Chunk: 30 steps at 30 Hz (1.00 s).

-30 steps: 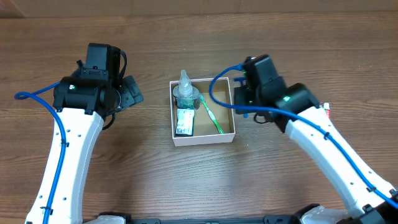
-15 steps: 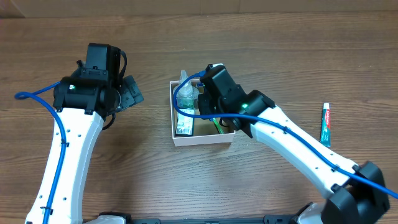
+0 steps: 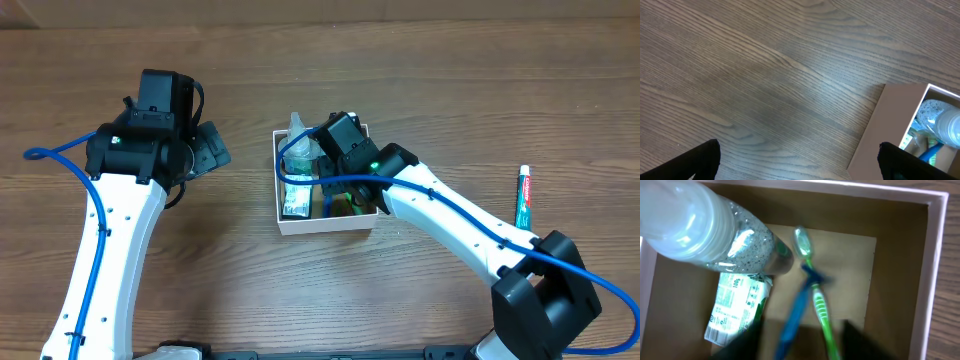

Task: Pack container
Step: 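Carry the razor into the box and release it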

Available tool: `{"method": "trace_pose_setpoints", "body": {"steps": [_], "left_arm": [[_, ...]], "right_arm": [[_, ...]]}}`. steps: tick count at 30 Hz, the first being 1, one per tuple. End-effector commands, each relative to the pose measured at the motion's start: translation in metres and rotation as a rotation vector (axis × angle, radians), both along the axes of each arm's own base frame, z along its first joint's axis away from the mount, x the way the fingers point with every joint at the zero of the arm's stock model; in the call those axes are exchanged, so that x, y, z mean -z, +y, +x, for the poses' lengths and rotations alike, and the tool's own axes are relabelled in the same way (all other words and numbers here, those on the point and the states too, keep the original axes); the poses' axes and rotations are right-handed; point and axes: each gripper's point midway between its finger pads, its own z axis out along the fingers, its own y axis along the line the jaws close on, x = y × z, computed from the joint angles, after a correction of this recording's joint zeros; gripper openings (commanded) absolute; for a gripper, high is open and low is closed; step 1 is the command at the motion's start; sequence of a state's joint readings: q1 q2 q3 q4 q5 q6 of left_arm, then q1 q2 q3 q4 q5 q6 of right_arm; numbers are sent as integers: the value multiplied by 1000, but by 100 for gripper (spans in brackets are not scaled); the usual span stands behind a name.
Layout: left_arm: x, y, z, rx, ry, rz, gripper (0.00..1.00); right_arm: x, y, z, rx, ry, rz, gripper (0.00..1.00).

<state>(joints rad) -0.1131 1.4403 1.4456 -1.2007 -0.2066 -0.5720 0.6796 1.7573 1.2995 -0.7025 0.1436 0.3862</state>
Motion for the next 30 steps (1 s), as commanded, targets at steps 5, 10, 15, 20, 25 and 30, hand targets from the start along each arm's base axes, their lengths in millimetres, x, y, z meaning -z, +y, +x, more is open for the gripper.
{"method": "trace_pose_setpoints", "body": {"steps": [5,10,15,20,25,30], "left_arm": [[-9,2,2,7,-25,15,100],[-9,2,2,7,-25,15,100],[-9,2,2,7,-25,15,100],[-9,2,2,7,-25,15,100],[-9,2,2,7,-25,15,100],[-9,2,2,7,-25,15,100]], "right_arm": [[-49,-27,1,61,-98,-70,91],[-107,-64,-3,138,-204,-36,100],[-168,-124,-9,276,-324,43,100],[-204,-177,-16,412,-418,79,100],[-203,-190,-14,450,-419,71,100],[-201,-189,-12,449,-413,67,100]]}}
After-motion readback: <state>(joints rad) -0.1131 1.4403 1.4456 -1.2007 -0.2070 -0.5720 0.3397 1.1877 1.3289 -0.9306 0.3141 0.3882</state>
